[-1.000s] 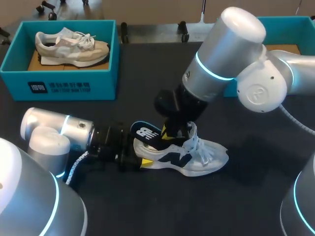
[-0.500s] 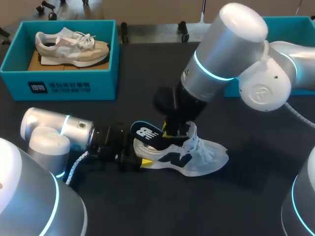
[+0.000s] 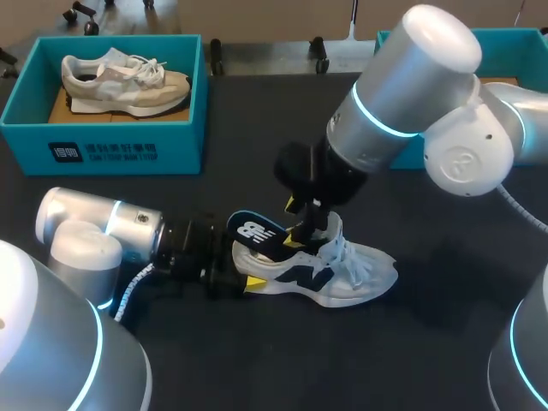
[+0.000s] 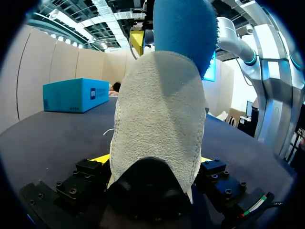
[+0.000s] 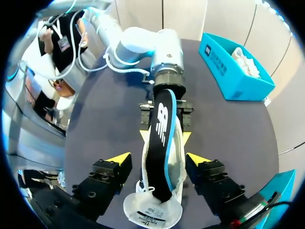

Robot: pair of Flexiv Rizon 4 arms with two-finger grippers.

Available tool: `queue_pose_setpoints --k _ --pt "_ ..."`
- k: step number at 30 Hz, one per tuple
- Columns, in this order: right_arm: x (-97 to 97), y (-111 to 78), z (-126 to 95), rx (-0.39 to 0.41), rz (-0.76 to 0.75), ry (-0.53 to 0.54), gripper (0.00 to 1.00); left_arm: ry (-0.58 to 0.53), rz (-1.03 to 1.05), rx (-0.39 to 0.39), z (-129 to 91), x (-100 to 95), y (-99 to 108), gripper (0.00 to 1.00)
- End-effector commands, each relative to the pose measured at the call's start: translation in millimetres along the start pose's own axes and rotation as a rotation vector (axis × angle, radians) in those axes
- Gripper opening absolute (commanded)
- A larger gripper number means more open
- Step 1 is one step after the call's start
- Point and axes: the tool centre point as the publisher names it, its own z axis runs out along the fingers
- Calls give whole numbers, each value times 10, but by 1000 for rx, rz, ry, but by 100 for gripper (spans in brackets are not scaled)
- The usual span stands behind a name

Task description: Take the shoe out of the shoebox, open the shoe tongue, remove and reinsert the insole, then place the shoe into the shoebox

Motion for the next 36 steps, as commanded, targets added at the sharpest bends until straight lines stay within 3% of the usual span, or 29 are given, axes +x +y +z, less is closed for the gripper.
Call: queue_pose_setpoints --k 1,3,6,31,34,35,36 --pt "-52 33 126 2 29 20 68 0 0 -2 2 -35 47 0" --pt "-62 16 161 4 59 33 56 0 0 -2 2 -35 47 0" --pt "-72 -3 204 -2 87 46 49 0 0 -2 2 -35 47 0" --pt "-27 -84 493 -79 202 90 45 0 0 -2 2 -35 47 0" --pt "-19 -63 513 -100 195 86 30 0 0 -2 2 -35 47 0" --pt "-13 -51 514 -101 194 85 6 0 0 -2 2 -35 47 0" --pt "-10 -40 514 -105 190 81 0 0 0 -2 2 -35 47 0"
